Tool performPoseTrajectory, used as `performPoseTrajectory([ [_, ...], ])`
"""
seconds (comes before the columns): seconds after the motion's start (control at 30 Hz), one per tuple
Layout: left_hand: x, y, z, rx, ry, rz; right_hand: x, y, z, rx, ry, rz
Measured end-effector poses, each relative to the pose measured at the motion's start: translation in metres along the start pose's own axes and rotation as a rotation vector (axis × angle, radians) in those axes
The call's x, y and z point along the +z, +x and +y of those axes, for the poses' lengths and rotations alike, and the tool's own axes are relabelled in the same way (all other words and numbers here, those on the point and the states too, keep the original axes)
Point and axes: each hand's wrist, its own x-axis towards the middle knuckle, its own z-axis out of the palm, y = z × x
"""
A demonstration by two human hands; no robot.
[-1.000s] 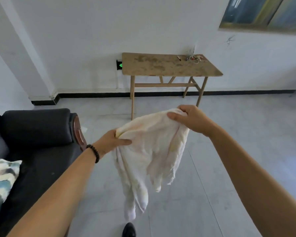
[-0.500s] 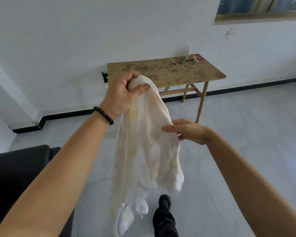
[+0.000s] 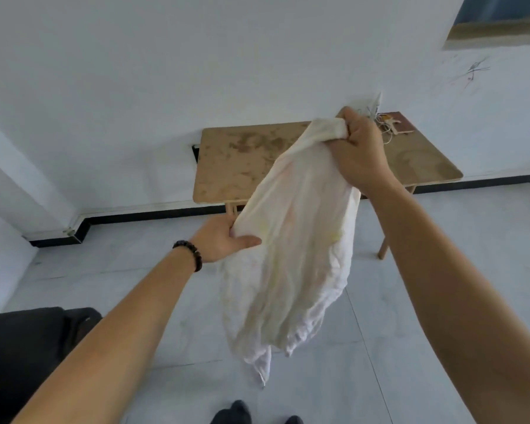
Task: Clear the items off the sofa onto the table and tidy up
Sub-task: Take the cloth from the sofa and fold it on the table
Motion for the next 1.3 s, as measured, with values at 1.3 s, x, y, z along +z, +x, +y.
performPoseTrajectory([
  [1.3, -0.101, 0.465, 0.047, -0.607, 0.083, 0.354, -0.182, 0.466, 0.341, 0.386, -0.767, 0.216],
])
